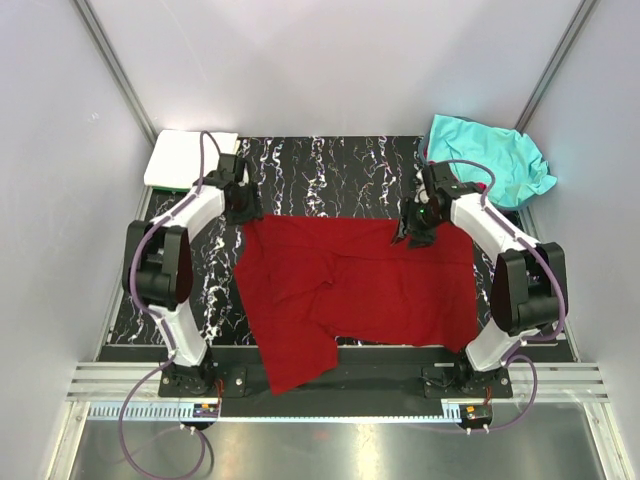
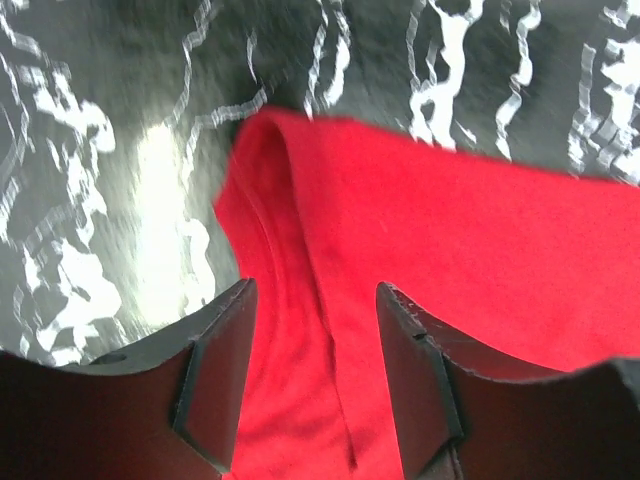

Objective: Fold and stack the t-shirts
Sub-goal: Fold the tshirt

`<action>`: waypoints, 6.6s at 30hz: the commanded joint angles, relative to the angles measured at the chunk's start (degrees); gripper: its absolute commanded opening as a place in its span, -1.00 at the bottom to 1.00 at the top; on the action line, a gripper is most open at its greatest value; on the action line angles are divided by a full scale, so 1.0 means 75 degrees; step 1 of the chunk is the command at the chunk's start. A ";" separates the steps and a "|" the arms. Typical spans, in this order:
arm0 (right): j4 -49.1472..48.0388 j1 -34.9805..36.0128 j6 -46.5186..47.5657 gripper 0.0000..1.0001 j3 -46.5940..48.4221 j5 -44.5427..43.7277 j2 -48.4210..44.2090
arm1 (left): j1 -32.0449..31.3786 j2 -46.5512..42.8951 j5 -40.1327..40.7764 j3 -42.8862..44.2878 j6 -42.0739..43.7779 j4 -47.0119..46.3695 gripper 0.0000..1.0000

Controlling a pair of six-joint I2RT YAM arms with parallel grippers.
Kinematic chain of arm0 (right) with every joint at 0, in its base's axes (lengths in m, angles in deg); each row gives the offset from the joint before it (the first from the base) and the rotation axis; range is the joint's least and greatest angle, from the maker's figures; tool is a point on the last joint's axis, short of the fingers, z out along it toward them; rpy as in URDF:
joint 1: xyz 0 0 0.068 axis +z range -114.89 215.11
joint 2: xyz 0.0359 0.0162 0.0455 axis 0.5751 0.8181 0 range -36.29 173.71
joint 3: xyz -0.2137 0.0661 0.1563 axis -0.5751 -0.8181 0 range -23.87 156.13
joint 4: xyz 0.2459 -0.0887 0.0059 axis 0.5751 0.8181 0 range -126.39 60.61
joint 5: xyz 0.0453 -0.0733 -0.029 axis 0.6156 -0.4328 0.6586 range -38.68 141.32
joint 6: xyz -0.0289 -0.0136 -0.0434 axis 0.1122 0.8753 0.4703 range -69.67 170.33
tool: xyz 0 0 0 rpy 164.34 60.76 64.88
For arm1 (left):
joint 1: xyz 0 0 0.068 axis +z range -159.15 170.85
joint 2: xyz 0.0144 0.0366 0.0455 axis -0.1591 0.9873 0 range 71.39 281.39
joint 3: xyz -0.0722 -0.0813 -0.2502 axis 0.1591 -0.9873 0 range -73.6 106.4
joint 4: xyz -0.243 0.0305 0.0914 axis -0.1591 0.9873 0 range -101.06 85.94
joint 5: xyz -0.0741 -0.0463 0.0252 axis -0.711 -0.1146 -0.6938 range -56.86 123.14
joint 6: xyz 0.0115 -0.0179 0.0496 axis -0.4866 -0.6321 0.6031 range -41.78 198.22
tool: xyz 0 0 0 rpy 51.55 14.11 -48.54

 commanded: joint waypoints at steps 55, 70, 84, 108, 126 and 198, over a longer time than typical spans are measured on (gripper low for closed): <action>-0.0721 -0.1261 -0.0833 0.04 -0.0540 -0.0207 0.0116 | 0.0695 0.1548 -0.0828 0.0819 0.1316 -0.0539 0.15; -0.0592 -0.1249 -0.0868 0.04 0.0057 -0.0582 0.0724 | 0.1093 0.1618 0.0320 0.1732 0.1457 0.0046 -1.00; -0.0170 -0.1261 -0.0833 0.05 0.0142 -0.0547 0.0552 | 0.1000 0.0157 0.0764 0.1935 0.0919 0.0562 0.61; -0.0838 0.0392 -0.1677 0.14 -0.1760 -0.1754 -0.0484 | 0.0085 -0.3797 -0.0478 -0.2852 -0.0571 0.0504 0.56; -0.0709 0.0368 -0.0575 0.19 0.1673 -0.3618 0.1977 | 0.0073 0.0539 -0.0113 0.1345 -0.0335 0.0363 0.49; -0.0463 -0.2104 -0.2355 0.29 -0.3727 0.0437 -0.3635 | 0.0542 -0.5823 0.0589 -0.6364 -0.4717 0.2015 -0.11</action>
